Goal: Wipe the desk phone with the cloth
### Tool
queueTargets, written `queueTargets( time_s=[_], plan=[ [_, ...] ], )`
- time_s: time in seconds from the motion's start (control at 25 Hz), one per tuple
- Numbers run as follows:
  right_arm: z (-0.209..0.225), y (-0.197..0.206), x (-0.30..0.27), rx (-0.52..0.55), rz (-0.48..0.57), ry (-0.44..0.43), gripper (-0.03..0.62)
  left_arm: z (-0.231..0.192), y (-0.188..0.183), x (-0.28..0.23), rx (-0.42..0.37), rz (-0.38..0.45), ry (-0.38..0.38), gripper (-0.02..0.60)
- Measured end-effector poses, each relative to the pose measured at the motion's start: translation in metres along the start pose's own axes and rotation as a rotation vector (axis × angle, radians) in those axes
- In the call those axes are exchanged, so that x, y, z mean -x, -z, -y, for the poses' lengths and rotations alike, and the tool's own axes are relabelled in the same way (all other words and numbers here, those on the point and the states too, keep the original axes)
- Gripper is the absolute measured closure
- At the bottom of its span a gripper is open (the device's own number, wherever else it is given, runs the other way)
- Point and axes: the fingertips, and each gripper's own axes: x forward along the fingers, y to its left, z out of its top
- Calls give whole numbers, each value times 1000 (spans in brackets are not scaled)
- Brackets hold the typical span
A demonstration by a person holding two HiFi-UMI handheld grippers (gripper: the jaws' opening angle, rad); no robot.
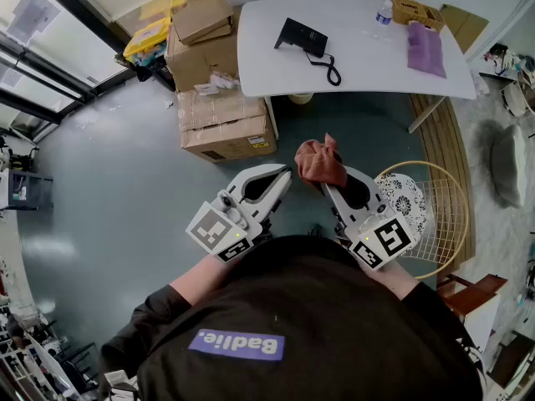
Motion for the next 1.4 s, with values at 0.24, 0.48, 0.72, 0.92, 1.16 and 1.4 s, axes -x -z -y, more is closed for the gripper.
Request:
queueTargets(
  time_s=[0.24,0.48,0.72,0.92,1.16,1.4],
  plan=[
    [11,-4,9,5,-1,-23,537,5,3,-13,-1,7,-20,574],
    [19,-7,19,1,8,-75,537,14,6,-28,-4,10,-45,574],
    [33,-6,25,5,7,-117,536,19,8,-40,-15,20,-87,574],
    [44,-9,21,10,11,-128,536,11,9,-45,-24,13,-104,574],
    [65,-14,-5,1,9,-131,536,-22,-3,-58,-32,45,-120,574],
    [85,-23,-48,37,-5,-100,537,-74,-10,-74,-20,57,-97,574]
  ],
)
